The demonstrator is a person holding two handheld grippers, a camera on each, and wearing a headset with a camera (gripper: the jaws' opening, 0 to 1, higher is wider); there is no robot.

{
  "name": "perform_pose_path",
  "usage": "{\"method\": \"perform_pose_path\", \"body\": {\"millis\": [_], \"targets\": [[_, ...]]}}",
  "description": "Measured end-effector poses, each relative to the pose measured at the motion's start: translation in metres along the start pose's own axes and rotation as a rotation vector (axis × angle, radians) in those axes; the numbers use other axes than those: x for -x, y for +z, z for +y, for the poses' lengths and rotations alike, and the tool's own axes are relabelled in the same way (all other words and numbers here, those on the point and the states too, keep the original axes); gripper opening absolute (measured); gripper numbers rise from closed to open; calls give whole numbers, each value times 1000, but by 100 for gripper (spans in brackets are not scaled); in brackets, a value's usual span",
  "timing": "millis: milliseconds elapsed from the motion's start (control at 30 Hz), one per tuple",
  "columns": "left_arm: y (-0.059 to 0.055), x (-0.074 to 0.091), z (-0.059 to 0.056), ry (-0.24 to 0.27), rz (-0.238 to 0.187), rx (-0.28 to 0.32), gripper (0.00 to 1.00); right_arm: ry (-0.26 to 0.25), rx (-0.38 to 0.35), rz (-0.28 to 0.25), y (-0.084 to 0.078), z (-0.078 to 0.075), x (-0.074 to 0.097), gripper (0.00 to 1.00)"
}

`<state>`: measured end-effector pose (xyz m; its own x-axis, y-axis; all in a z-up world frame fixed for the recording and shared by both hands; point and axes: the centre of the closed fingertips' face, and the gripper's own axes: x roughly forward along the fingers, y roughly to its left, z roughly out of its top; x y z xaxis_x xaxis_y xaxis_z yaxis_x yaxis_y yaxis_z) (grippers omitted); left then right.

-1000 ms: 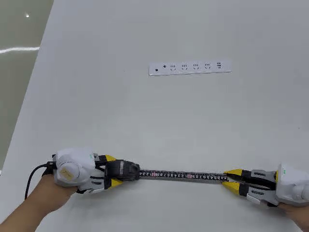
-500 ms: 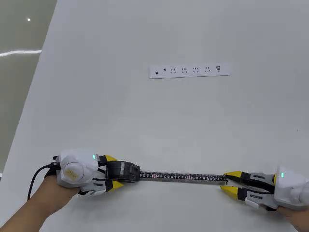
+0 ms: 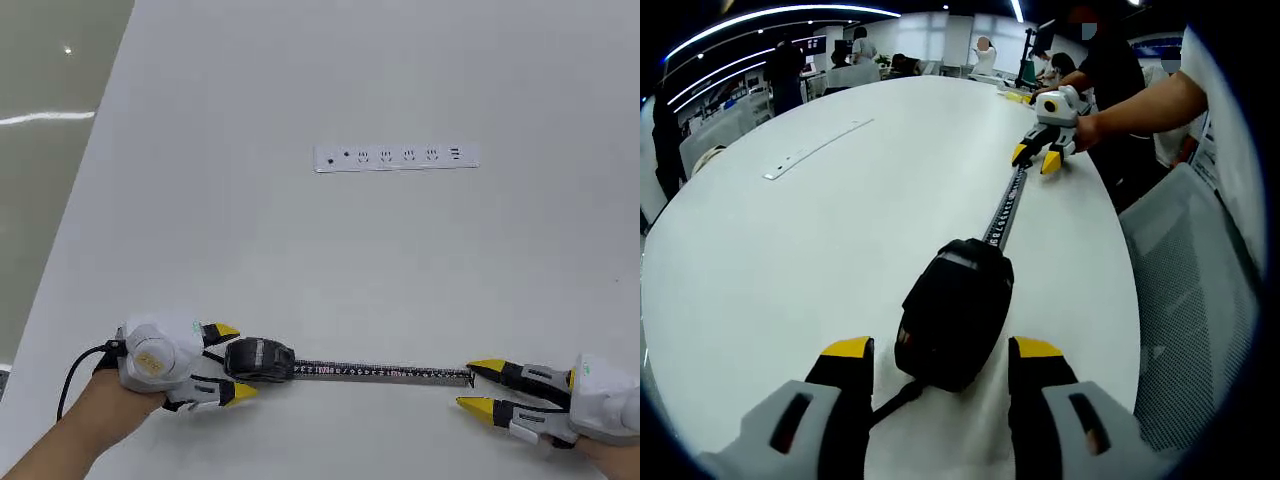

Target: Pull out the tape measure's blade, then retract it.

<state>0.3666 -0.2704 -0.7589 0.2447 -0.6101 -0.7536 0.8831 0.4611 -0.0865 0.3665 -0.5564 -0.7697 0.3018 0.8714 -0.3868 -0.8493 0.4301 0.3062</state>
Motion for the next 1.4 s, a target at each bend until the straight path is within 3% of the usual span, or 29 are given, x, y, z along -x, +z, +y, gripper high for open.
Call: {"method": "perform_pose_path", "body": {"millis": [200,267,500,733,1000,1067,1400], "targets": [[1,2,-3,11,-17,17,55,-22,-12,7,0,2,5,36],[3,4,-4,15,-37,51,56,-29,-19,4,2,3,5,39],[2,8,-6,34,-40,59,58,-36,-25,-6,3,5,6,40],[3,14,-6,55,-55,81,58,-75,-30,-17,8,1,11,41],[7,23,-3,117,-121,170,59,-126,-36,-48,14,9,19,43],[10,26,-5,120,-155,203,61,-134,-44,-48,13,11,20,43],[6,35,-21,166,-177,247,62,-179,-68,-79,13,27,28,48]]}}
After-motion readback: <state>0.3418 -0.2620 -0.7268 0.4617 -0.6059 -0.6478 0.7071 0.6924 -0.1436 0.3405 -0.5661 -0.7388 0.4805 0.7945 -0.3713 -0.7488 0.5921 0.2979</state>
